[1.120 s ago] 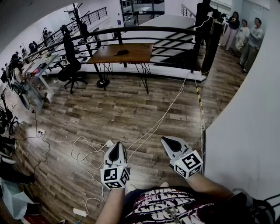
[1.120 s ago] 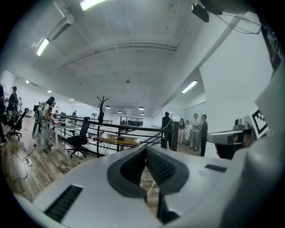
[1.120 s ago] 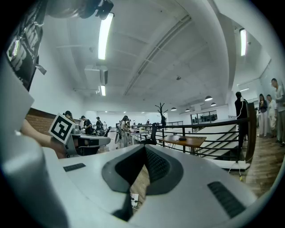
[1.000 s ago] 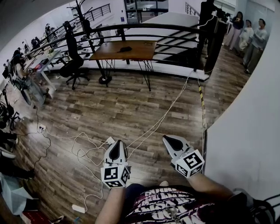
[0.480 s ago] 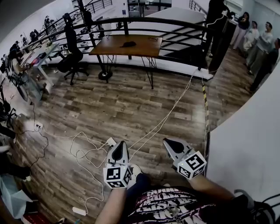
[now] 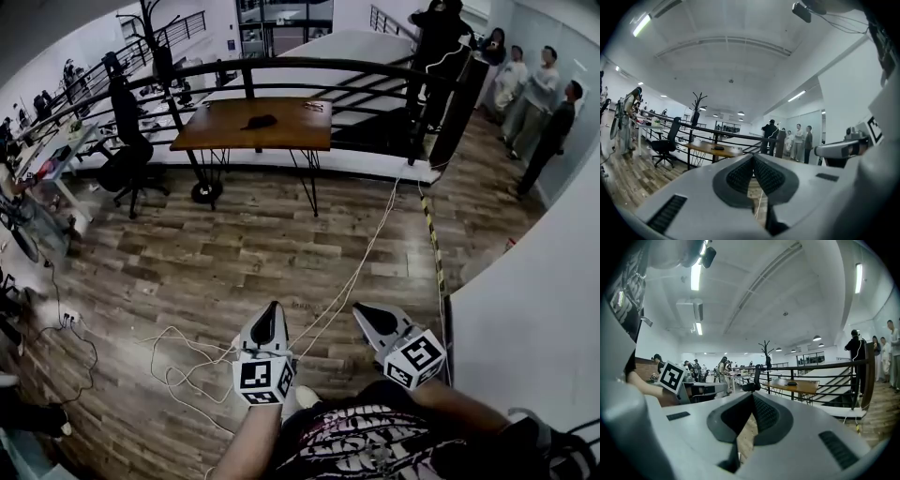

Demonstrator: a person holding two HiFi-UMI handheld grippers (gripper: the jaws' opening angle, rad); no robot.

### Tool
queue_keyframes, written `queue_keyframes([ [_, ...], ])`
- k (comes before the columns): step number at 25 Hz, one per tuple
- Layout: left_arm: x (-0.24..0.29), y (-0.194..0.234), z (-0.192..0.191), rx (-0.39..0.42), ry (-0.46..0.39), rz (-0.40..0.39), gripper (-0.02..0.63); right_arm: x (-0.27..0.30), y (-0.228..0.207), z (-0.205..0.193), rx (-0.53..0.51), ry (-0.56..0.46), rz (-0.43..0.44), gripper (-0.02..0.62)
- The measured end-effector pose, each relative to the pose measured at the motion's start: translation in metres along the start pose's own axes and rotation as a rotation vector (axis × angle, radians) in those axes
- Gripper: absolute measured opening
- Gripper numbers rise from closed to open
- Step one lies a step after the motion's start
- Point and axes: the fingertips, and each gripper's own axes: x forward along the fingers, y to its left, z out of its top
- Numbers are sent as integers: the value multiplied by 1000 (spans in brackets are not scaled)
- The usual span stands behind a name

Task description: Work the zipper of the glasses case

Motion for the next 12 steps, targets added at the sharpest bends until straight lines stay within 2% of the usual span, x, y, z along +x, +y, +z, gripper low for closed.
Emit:
queue_keyframes([
  [4,16,27,-5,-50,18,-23,8,29,0,0,-7,31,-20,-3],
  [9,28,54,-8,-69,32,-23,8,53,-15,4,-20,28,-80,-3],
  [12,45,67,-7,-62,41,-11,8,75,-29,-3,-21,47,-78,-3],
])
